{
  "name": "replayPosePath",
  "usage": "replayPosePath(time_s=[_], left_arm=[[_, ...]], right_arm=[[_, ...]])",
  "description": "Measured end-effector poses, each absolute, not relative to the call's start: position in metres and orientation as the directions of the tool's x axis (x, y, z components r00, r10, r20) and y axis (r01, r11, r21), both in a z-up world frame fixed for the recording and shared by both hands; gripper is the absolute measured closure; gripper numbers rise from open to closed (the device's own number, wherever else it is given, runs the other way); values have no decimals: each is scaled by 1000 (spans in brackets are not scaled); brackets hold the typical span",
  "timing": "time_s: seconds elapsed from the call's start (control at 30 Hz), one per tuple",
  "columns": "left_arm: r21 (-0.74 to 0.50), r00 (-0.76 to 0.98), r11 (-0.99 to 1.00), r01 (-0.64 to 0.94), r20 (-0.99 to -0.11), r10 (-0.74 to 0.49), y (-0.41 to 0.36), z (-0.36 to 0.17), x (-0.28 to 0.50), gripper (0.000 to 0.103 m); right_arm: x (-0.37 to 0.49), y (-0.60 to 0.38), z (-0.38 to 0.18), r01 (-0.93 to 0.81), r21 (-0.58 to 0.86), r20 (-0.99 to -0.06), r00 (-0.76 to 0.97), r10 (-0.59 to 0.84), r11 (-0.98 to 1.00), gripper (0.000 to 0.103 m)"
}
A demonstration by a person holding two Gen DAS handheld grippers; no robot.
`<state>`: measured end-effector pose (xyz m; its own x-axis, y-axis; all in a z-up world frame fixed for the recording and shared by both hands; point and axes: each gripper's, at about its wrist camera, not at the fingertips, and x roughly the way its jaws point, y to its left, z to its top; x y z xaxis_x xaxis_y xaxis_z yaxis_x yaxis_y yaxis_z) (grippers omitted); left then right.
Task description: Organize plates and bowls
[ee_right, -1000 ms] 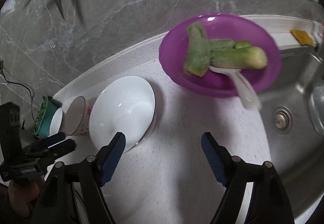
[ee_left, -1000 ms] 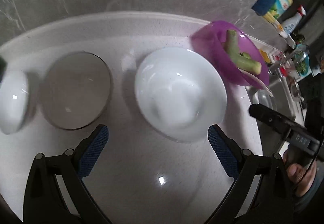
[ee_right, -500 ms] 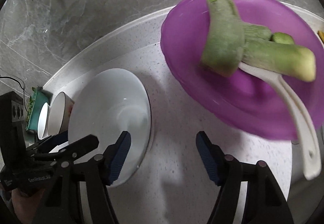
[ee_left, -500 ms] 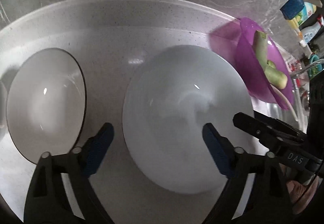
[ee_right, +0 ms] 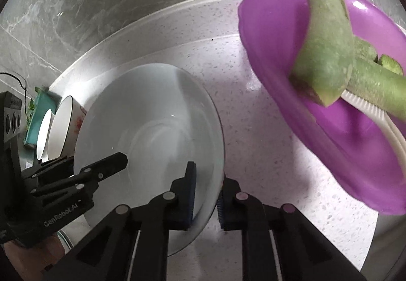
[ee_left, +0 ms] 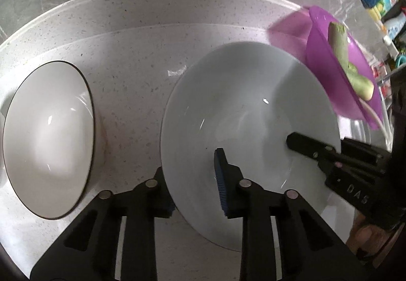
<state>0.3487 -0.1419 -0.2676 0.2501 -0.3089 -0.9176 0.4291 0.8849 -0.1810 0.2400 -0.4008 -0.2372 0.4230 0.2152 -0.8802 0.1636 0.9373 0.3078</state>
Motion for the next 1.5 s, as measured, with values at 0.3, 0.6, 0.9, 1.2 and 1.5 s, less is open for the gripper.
replayPosePath(time_s=[0.3, 0.6, 0.9, 1.2, 1.5], left_arm=[[-172, 269, 862, 476, -905, -330, -144, -249, 306, 85], [-199, 205, 824, 530, -913, -352, -132, -243, 203, 85], [-192, 136, 813, 550, -940, -314, -135, -270, 145, 84], [-174, 136, 816, 552, -946, -294, -140, -283, 123, 84], [-147, 166, 830, 538, -947, -276, -149, -293, 125, 84]], right_arm=[[204, -398, -220, 156, 298, -875, 440, 203, 942, 87], [132, -386, -203, 131, 325, -868, 434, 240, 937, 87], [67, -386, -229, 148, 349, -891, 360, 278, 925, 87], [52, -389, -240, 131, 346, -891, 355, 282, 929, 87], [46, -387, -249, 112, 348, -889, 355, 289, 931, 87]])
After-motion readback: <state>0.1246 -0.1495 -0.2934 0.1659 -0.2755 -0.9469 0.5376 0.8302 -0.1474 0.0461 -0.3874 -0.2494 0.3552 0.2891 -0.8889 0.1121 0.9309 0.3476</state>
